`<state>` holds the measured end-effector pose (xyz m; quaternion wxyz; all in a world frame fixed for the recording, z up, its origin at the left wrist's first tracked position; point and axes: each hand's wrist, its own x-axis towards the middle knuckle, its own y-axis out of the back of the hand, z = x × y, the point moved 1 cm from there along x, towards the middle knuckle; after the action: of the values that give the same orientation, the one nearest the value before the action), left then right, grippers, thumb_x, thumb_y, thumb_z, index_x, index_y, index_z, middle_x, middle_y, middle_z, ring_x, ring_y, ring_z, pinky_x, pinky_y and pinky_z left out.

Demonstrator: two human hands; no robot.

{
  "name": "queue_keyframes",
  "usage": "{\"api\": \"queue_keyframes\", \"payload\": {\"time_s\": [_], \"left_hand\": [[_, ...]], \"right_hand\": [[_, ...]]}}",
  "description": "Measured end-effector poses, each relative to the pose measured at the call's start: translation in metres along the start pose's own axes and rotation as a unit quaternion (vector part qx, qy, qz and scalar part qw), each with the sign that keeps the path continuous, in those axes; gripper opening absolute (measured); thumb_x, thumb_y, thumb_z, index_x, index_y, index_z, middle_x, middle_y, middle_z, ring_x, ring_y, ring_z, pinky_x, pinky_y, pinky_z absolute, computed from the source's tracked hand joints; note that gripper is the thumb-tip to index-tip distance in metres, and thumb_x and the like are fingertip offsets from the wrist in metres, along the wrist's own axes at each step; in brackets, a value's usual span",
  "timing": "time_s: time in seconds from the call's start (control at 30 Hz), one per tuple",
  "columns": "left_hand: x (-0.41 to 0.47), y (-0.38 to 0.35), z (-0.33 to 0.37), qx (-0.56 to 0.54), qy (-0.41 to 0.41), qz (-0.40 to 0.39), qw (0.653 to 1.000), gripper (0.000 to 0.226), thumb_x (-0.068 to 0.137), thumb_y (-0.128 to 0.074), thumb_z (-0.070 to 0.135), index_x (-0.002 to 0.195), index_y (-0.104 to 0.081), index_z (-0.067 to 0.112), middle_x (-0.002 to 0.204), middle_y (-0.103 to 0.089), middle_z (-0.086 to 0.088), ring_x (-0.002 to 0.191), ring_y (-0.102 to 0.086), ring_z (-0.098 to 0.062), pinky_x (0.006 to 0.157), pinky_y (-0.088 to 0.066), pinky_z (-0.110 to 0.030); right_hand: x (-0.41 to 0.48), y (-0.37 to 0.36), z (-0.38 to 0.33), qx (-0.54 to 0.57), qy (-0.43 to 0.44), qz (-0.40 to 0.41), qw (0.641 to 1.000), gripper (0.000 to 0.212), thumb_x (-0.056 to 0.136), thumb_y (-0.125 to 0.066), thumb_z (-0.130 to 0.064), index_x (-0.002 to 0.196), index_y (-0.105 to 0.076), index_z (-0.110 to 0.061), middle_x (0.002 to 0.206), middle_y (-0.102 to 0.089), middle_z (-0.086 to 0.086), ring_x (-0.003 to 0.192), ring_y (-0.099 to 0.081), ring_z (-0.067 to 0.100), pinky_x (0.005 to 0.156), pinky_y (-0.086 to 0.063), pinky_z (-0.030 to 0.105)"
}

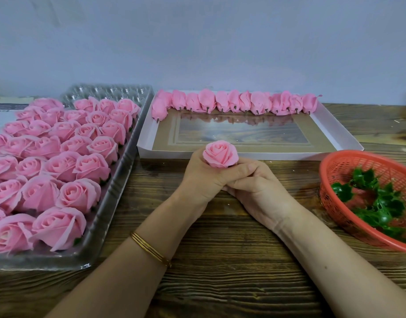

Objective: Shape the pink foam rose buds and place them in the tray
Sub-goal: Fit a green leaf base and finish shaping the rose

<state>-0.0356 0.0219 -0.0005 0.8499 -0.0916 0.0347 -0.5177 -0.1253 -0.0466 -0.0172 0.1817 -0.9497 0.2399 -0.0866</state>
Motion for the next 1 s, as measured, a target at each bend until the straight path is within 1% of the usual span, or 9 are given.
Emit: {"api": "queue_keyframes", "payload": {"time_s": [0.2,0.27,0.4,0.53,0.6,0.7,0.83,0.93,1.0], "left_hand": [[0.001,-0.001,0.000,0.002,-0.009,0.017,1.000,0.023,0.070,-0.079,-0.006,0.087,-0.064,-0.003,0.074,-0.061,-0.009,0.074,-0.061,-0.016,0.065,-0.055,-0.026],[0.002,0.000,0.000,0.005,-0.009,0.019,1.000,0.030,0.068,-0.081,-0.006,0.091,-0.066,0.004,0.074,-0.062,-0.001,0.074,-0.062,-0.010,0.064,-0.054,-0.023],[0.003,0.006,0.006,0.050,-0.019,0.037,0.998,0.063,0.054,-0.089,0.004,0.111,-0.065,0.016,0.085,-0.059,0.008,0.072,-0.058,0.002,0.061,-0.049,-0.015],[0.003,0.007,0.017,0.151,-0.047,0.058,0.986,0.073,0.050,-0.091,0.017,0.115,-0.061,0.027,0.100,-0.059,0.006,0.080,-0.061,-0.001,0.070,-0.054,-0.022],[0.002,0.006,0.024,0.227,-0.066,0.069,0.969,0.073,0.050,-0.087,0.030,0.117,-0.058,0.031,0.101,-0.057,0.008,0.084,-0.060,-0.005,0.076,-0.054,-0.026],[0.000,0.003,0.031,0.371,-0.100,0.071,0.920,0.069,0.062,-0.085,0.043,0.122,-0.052,0.032,0.103,-0.051,0.010,0.096,-0.053,-0.008,0.082,-0.044,-0.024],[-0.002,0.001,0.033,0.528,-0.051,0.056,0.846,0.069,0.075,-0.063,0.064,0.134,-0.038,0.037,0.114,-0.039,0.006,0.115,-0.044,-0.019,0.094,-0.038,-0.033],[-0.002,0.001,0.038,0.557,-0.045,0.050,0.828,0.061,0.082,-0.058,0.065,0.132,-0.038,0.037,0.112,-0.037,0.006,0.103,-0.051,-0.020,0.083,-0.041,-0.033],[-0.003,-0.001,0.041,0.573,-0.052,0.042,0.817,0.052,0.084,-0.058,0.062,0.125,-0.042,0.036,0.106,-0.038,0.004,0.093,-0.051,-0.020,0.078,-0.038,-0.032]], "right_hand": [[0.001,0.002,0.001,-0.005,0.000,0.011,1.000,0.038,0.073,-0.054,0.008,0.107,-0.068,0.000,0.106,-0.072,0.014,0.107,-0.067,0.025,0.090,-0.054,0.030],[0.001,0.002,0.001,-0.008,-0.004,0.017,1.000,0.039,0.074,-0.054,0.008,0.110,-0.067,0.002,0.109,-0.071,0.017,0.108,-0.066,0.028,0.096,-0.052,0.035],[0.000,0.003,0.000,-0.001,-0.015,0.030,0.999,0.038,0.076,-0.056,0.014,0.112,-0.064,0.007,0.109,-0.069,0.022,0.106,-0.066,0.030,0.101,-0.049,0.039],[0.000,0.003,-0.001,0.000,-0.016,0.048,0.999,0.044,0.071,-0.057,0.005,0.115,-0.059,0.014,0.116,-0.062,0.035,0.105,-0.064,0.036,0.101,-0.049,0.043],[0.000,0.002,-0.002,0.000,-0.013,0.049,0.999,0.041,0.072,-0.057,0.006,0.111,-0.058,0.019,0.109,-0.063,0.038,0.099,-0.064,0.039,0.097,-0.050,0.047],[-0.001,0.002,-0.003,-0.009,-0.009,0.045,0.999,0.032,0.073,-0.056,0.012,0.103,-0.061,0.017,0.094,-0.067,0.029,0.089,-0.066,0.036,0.088,-0.053,0.044],[0.000,0.002,-0.004,-0.039,-0.007,0.072,0.997,0.032,0.070,-0.058,0.015,0.102,-0.062,0.018,0.096,-0.066,0.030,0.091,-0.064,0.039,0.091,-0.050,0.050],[0.000,0.004,-0.002,-0.056,-0.010,0.113,0.992,0.022,0.074,-0.053,0.025,0.096,-0.057,0.023,0.094,-0.060,0.036,0.090,-0.058,0.043,0.094,-0.043,0.064],[0.000,0.004,-0.001,-0.075,-0.008,0.108,0.991,0.021,0.074,-0.052,0.026,0.094,-0.058,0.022,0.092,-0.062,0.034,0.089,-0.059,0.041,0.093,-0.044,0.062]]}}
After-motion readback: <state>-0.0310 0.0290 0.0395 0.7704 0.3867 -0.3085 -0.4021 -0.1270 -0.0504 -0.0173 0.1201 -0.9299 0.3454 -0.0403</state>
